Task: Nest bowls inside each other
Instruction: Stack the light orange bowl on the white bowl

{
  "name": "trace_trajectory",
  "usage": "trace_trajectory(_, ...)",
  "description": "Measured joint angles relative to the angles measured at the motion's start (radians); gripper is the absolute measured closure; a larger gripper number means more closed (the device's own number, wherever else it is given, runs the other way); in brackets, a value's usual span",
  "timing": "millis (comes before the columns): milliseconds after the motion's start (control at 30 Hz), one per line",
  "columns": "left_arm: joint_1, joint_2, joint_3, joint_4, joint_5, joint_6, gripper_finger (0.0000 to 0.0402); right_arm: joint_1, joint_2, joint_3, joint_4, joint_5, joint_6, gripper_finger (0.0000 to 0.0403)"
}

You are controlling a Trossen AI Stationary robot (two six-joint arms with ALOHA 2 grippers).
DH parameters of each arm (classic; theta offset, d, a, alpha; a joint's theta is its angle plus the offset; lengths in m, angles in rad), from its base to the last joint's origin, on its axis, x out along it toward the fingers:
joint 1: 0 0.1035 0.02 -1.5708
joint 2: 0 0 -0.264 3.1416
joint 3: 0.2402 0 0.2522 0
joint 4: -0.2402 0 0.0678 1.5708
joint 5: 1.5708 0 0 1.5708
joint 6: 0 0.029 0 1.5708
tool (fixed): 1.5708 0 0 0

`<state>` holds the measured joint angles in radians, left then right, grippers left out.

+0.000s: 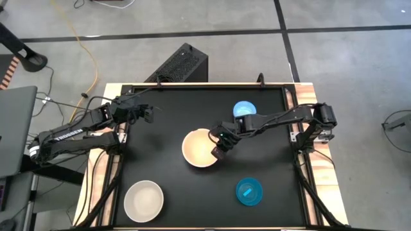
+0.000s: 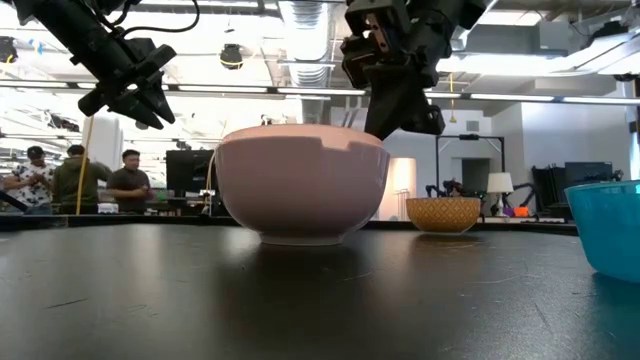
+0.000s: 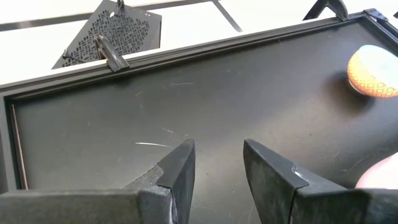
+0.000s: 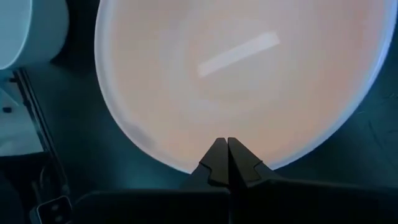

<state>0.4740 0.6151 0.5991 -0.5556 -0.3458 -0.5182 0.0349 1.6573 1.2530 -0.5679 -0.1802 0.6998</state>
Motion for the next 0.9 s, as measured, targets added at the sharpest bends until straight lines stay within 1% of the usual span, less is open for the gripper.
trace_trajectory(667,0.000,0.000,0.000,0.000,0.000,0.002,0.0276,0.000,0.000,0.000,-0.012,0.000,0.009,0.0402)
trace_trajectory(767,0.000,0.000,0.000,0.000,0.001,0.002,0.0276,0.000,0.000,0.000,0.009,-0.002,0.010,0.0402)
trace_trajectory(833,0.000,0.000,0.000,0.001,0.018,0.002,0.0276,0.000,-0.001,0.000,0.054,-0.003,0.010,0.0402)
trace_trajectory(900,0.000,0.000,0.000,0.011,0.076,0.008,0.0276,0.000,-0.006,0.010,0.085,-0.007,0.003,0.0402)
